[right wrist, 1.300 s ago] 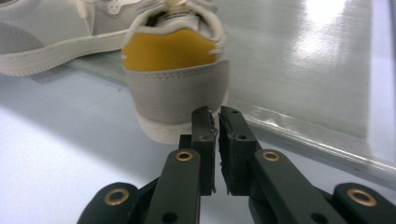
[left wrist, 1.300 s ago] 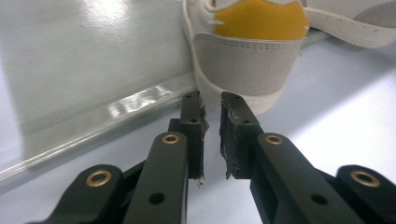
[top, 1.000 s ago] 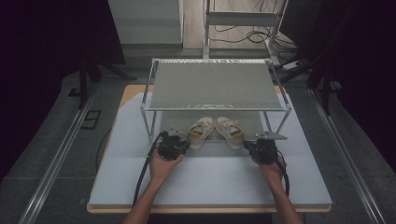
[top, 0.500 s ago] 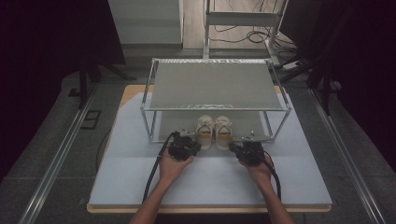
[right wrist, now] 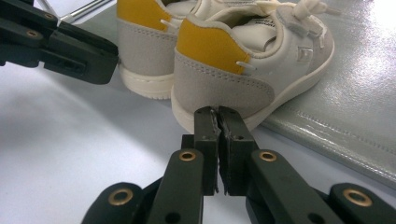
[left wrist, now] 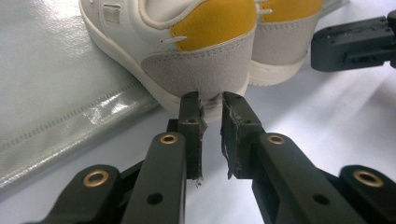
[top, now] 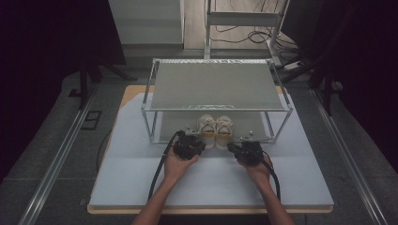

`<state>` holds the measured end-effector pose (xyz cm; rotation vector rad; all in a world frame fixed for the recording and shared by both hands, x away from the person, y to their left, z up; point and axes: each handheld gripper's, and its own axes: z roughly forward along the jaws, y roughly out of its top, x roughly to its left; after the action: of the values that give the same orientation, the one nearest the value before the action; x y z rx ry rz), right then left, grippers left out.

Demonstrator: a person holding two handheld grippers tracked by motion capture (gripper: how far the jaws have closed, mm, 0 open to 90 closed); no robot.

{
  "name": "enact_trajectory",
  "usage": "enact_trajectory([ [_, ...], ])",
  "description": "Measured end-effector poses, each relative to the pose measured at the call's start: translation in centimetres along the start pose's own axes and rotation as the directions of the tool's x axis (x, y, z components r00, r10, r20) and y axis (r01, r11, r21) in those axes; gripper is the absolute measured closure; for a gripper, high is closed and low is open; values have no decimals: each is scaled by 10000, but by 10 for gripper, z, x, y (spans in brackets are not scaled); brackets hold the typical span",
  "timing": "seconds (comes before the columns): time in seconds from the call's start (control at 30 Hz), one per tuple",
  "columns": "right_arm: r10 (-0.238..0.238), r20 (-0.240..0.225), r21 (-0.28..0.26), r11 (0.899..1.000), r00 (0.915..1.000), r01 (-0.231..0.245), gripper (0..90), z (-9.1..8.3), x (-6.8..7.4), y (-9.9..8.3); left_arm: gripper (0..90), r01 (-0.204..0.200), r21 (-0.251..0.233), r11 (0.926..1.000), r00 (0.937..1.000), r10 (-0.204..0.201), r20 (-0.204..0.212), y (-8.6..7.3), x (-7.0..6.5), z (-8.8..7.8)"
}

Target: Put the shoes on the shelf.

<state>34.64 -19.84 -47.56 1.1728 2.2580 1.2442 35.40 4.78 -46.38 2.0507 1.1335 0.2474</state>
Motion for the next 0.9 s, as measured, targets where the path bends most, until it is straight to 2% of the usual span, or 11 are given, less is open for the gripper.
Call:
enact_trajectory([
  [0.27,8,-4,-35,10000,10000,-8,857,2,1,1,780,87,98,9999,9999,-86,-72,5,5,6],
  [0.43,26,-56,-96,10000,10000,-27,851,1,2,1,778,463,31,9989,9989,-462,-45,8,9,12],
  [0.47,-22,-102,-111,9999,9999,21,850,1,4,1,779,391,16,9992,9992,-391,-25,9,10,13],
  [0.5,-67,-137,-126,9999,9999,66,851,0,5,1,779,147,21,9999,9999,-147,8,10,13,13],
  [0.57,-147,-175,-122,9998,9997,145,851,1,8,2,779,149,48,9999,9999,-149,0,10,13,14],
  [0.63,-201,-24,-90,9998,9998,201,854,3,9,3,778,119,88,9999,9999,-119,-28,11,13,14],
  [0.9,26,257,-187,9998,9997,-21,888,5,5,5,770,94,76,9999,9999,-94,-41,12,11,15],
])
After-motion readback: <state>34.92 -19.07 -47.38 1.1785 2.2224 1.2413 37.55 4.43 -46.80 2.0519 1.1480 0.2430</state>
